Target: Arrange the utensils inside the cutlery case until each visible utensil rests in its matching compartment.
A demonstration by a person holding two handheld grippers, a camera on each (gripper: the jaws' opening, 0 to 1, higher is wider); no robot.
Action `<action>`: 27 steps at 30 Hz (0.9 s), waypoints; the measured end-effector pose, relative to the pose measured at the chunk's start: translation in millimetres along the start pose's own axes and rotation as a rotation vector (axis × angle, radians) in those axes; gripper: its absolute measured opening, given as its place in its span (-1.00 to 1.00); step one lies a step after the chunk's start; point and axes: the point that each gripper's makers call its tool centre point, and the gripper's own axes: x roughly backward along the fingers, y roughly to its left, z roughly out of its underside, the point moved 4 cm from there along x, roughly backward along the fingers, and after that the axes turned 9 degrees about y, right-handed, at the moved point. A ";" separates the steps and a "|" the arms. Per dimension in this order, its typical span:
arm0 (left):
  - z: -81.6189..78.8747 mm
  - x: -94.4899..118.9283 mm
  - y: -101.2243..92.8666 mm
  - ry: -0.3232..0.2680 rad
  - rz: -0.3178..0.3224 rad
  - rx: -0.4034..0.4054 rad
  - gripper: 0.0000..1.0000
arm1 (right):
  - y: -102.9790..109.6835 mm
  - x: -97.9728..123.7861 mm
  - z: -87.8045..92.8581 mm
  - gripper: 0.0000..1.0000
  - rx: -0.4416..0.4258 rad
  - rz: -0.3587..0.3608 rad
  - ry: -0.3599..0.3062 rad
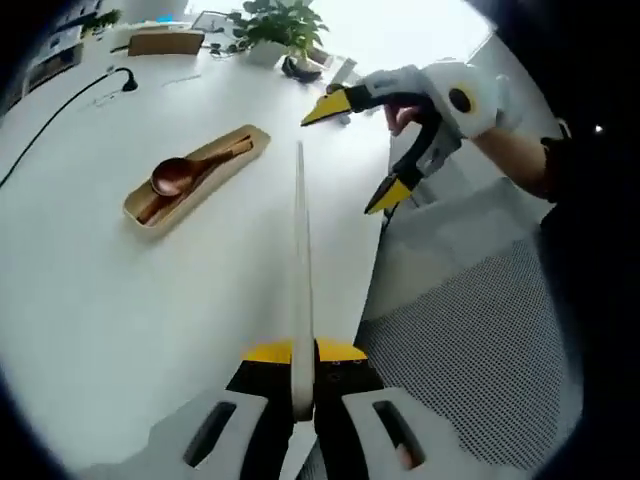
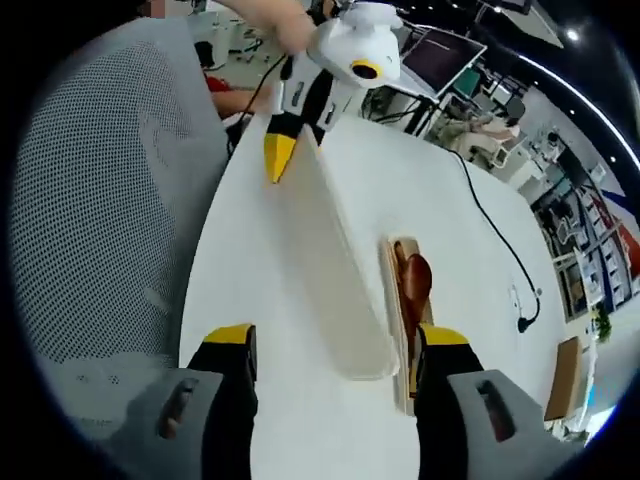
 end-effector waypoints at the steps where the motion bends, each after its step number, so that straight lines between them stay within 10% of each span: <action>1: -2.1 1.3 -1.2 -0.015 0.015 0.016 -0.91 | 0.1 -0.2 0.0 0.28 0.010 0.008 0.005; 27: -21.5 11.8 -44.8 -0.109 0.399 0.251 -0.91 | 0.2 3.8 -26.1 0.30 0.152 0.058 -0.024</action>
